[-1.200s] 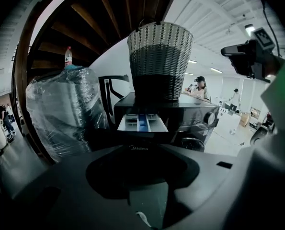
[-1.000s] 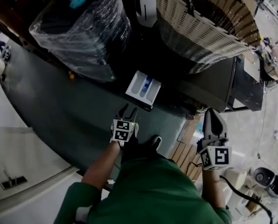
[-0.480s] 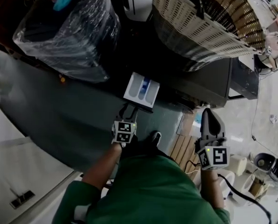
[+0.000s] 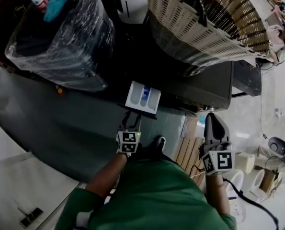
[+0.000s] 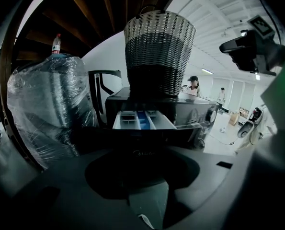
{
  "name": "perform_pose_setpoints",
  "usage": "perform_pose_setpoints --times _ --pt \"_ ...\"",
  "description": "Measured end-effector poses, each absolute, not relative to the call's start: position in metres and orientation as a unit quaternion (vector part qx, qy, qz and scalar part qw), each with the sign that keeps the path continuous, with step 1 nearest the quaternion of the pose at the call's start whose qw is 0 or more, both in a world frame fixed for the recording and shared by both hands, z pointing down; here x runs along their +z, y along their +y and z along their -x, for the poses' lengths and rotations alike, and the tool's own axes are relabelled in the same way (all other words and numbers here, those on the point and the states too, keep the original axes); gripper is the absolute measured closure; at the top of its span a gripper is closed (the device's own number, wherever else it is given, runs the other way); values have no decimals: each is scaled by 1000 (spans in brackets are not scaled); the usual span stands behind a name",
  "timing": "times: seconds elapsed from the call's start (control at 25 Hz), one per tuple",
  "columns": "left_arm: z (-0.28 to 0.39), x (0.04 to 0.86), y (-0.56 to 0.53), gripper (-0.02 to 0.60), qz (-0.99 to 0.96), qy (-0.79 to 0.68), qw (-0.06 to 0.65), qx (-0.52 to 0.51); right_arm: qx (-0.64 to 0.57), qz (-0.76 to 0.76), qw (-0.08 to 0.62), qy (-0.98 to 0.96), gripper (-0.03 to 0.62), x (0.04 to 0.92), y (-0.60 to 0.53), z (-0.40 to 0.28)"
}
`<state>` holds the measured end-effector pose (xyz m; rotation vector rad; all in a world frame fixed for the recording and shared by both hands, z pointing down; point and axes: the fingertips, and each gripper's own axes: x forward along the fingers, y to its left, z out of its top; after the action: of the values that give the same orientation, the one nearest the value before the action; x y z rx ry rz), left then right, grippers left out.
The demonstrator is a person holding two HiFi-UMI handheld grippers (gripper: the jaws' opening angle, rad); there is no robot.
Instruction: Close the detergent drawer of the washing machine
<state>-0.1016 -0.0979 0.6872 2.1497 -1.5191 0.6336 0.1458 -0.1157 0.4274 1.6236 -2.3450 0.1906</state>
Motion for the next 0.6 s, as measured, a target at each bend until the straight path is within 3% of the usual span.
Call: perform_pose_setpoints --times 0.6 --pt "92 685 -167 391 -779 -549 211 216 66 -587 163 -790 571 427 -127 -155"
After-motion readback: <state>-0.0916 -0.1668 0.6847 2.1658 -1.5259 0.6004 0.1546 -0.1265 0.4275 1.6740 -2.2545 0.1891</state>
